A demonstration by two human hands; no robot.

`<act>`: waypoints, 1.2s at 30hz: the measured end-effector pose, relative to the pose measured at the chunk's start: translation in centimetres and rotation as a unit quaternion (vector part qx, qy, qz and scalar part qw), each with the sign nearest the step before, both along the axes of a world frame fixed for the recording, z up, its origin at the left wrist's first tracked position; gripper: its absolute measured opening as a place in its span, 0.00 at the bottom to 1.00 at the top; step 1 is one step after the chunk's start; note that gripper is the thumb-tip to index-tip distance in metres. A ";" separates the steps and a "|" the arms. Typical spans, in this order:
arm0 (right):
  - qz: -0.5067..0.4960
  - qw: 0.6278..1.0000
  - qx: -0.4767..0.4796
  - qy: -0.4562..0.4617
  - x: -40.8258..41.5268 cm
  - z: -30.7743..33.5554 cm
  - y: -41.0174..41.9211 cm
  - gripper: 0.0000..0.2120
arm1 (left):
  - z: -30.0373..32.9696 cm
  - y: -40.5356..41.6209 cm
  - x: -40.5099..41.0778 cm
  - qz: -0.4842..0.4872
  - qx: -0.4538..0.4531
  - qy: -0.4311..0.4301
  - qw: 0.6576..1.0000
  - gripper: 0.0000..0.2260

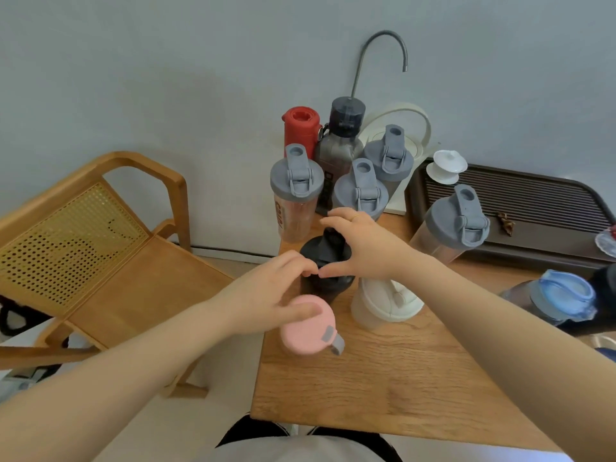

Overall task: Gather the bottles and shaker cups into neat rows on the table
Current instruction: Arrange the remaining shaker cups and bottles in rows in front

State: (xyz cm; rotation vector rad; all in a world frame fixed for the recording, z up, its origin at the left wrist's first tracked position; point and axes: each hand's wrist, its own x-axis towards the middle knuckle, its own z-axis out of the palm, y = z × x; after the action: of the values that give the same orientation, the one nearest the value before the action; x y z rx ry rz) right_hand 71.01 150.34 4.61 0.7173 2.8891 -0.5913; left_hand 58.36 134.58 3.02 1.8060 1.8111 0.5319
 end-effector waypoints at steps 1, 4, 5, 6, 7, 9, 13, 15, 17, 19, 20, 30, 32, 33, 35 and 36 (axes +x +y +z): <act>-0.015 0.998 0.015 0.059 0.1 0.6 0.3 0.34 | 0.3 0.4 -0.5 0.024 0.036 -0.010 0.999 0.22; -0.104 0.973 0.049 0.201 0.3 2.1 2.5 0.18 | 1.1 3.1 -2.7 0.183 0.145 -0.050 0.971 0.20; -0.128 0.968 0.059 0.206 0.3 2.3 3.6 0.18 | 1.1 4.4 -3.7 0.237 0.152 -0.074 0.957 0.24; -0.140 0.969 0.069 0.191 0.3 2.2 4.7 0.19 | 0.9 5.9 -4.7 0.275 0.144 -0.108 0.944 0.29; -0.140 0.975 0.072 0.159 0.1 2.0 5.6 0.22 | 0.6 7.4 -5.7 0.295 0.121 -0.155 0.935 0.34; -0.132 0.986 0.061 0.081 -0.3 1.3 7.0 0.29 | 0.0 9.9 -7.0 0.294 0.054 -0.248 0.921 0.44; -0.114 0.991 0.059 0.027 -1.2 0.4 8.1 0.38 | -1.4 12.4 -7.3 0.269 0.008 -0.303 0.914 0.48; -0.116 0.990 0.076 0.013 -1.4 0.6 8.0 0.39 | -1.9 12.8 -7.2 0.283 0.038 -0.302 0.910 0.47; -0.129 0.981 0.148 0.006 -1.4 0.6 7.4 0.38 | -2.2 12.9 -6.9 0.279 0.058 -0.288 0.914 0.43; -0.137 0.965 0.224 0.000 -1.3 0.2 6.5 0.38 | -2.6 12.7 -6.5 0.271 0.063 -0.274 0.921 0.41; -0.139 0.961 0.238 -0.001 -1.2 0.0 6.2 0.38 | -2.8 12.6 -6.4 0.268 0.065 -0.270 0.922 0.40; -0.298 0.936 0.103 0.158 -0.9 1.8 11.7 0.33 | -1.5 16.6 -10.2 0.383 0.099 -0.351 0.849 0.23; -0.301 0.947 0.033 0.110 -1.3 1.6 13.3 0.39 | -1.0 18.4 -11.8 0.379 0.075 -0.387 0.837 0.24; -0.291 0.952 0.004 0.095 -1.5 1.5 13.8 0.41 | -0.9 19.2 -12.3 0.365 0.061 -0.404 0.837 0.25; -0.271 0.958 -0.034 0.086 -1.9 1.3 14.4 0.44 | -0.8 20.3 -12.7 0.322 0.039 -0.420 0.848 0.31; -0.271 0.958 -0.043 0.087 -2.1 1.2 14.4 0.44 | -0.8 20.7 -12.6 0.302 0.035 -0.421 0.854 0.33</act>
State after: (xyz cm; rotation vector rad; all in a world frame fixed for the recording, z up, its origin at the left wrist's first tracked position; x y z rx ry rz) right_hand 68.88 164.78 5.84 1.5323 2.7798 -0.8664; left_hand 45.72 155.31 2.26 0.7359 1.6430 1.3809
